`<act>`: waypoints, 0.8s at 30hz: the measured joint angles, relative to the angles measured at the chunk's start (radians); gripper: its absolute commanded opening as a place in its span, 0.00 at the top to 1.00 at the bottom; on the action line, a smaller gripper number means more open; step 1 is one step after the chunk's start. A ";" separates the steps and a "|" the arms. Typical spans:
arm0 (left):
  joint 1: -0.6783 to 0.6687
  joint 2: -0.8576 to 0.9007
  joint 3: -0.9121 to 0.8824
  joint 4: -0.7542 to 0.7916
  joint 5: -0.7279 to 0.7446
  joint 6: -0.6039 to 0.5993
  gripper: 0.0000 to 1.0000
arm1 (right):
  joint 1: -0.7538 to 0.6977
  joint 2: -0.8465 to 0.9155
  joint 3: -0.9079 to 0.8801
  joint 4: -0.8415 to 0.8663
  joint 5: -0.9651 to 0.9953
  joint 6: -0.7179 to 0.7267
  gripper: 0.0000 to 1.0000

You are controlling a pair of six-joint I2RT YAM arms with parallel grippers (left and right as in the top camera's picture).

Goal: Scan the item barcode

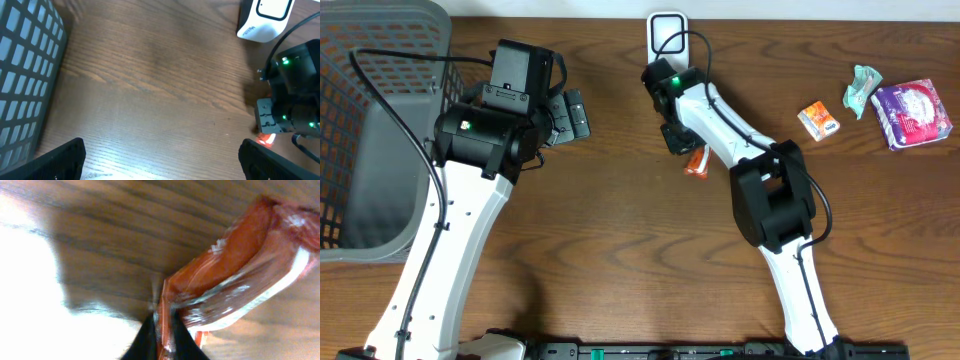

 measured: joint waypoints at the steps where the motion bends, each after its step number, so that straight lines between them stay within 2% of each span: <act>1: 0.000 0.000 0.000 0.000 0.000 0.000 0.02 | -0.004 0.000 0.001 -0.001 -0.014 0.001 0.99; 6: 0.000 0.000 0.000 0.000 0.000 0.000 0.02 | -0.022 0.000 0.014 -0.014 -0.073 0.002 0.99; 10: 0.000 0.000 0.000 0.000 0.000 0.000 0.02 | -0.053 0.000 0.044 -0.047 -0.203 -0.001 0.99; 18: 0.000 0.000 0.000 0.000 0.000 0.000 0.02 | -0.162 -0.004 0.119 -0.074 -0.724 -0.106 0.99; 24: 0.000 0.000 0.000 0.000 0.000 0.000 0.02 | -0.276 -0.012 0.081 -0.157 -0.980 -0.222 0.99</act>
